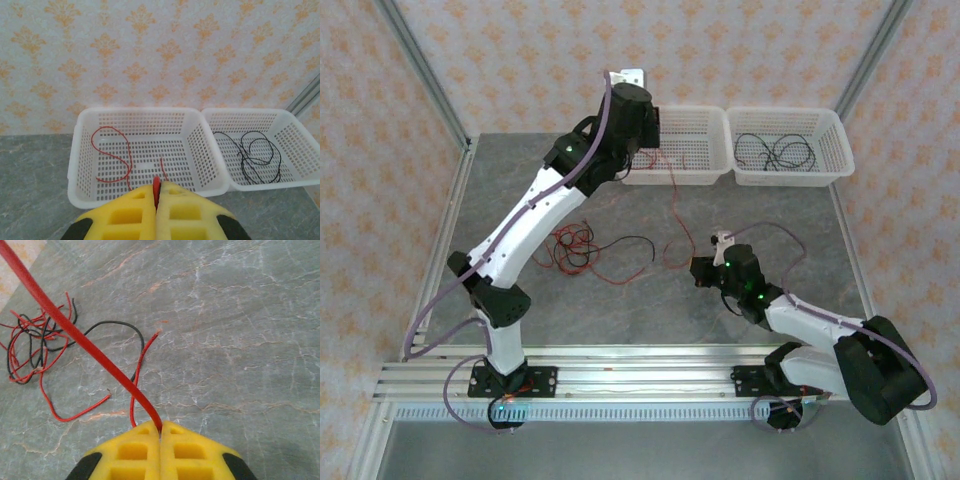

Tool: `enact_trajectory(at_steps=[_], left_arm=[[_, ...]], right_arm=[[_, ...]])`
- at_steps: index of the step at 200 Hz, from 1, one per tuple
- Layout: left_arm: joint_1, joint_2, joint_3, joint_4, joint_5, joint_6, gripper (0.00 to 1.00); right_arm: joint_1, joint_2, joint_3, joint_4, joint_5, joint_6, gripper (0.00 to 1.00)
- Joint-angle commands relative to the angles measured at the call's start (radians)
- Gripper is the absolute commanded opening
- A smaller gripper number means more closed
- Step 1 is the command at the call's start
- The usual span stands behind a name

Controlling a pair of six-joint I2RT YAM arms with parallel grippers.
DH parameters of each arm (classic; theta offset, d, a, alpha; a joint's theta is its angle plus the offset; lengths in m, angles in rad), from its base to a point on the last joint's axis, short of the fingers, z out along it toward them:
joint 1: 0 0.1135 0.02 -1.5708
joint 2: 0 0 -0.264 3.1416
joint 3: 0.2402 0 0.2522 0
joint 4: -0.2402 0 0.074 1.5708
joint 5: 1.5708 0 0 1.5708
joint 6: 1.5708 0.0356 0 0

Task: Untangle the cables

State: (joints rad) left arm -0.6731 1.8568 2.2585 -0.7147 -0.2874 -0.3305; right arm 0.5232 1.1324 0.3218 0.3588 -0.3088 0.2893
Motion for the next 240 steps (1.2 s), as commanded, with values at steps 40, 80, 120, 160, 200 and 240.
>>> enact_trajectory(at_steps=[40,80,120,160,200,240], left_arm=[[0.009,0.002,0.047,0.051,0.134,0.031,0.0],[0.009,0.006,0.067,0.123,0.172,0.054,0.0],[0.03,0.021,0.095,0.267,0.165,0.082,0.0],[0.073,0.041,0.12,0.399,0.163,0.108,0.0],[0.121,0.097,0.119,0.54,0.184,0.128,0.0],[0.172,0.177,0.084,0.704,0.213,0.132,0.0]], right_arm=[[0.008,-0.085,-0.046,-0.011,0.029,0.025,0.49],[0.008,-0.106,-0.083,0.014,0.02,0.056,0.51],[0.008,-0.104,-0.092,0.022,0.014,0.071,0.51],[0.008,-0.122,-0.102,0.02,0.011,0.083,0.51],[0.008,-0.141,-0.12,0.021,0.013,0.096,0.51],[0.008,-0.157,-0.129,0.022,0.016,0.103,0.51]])
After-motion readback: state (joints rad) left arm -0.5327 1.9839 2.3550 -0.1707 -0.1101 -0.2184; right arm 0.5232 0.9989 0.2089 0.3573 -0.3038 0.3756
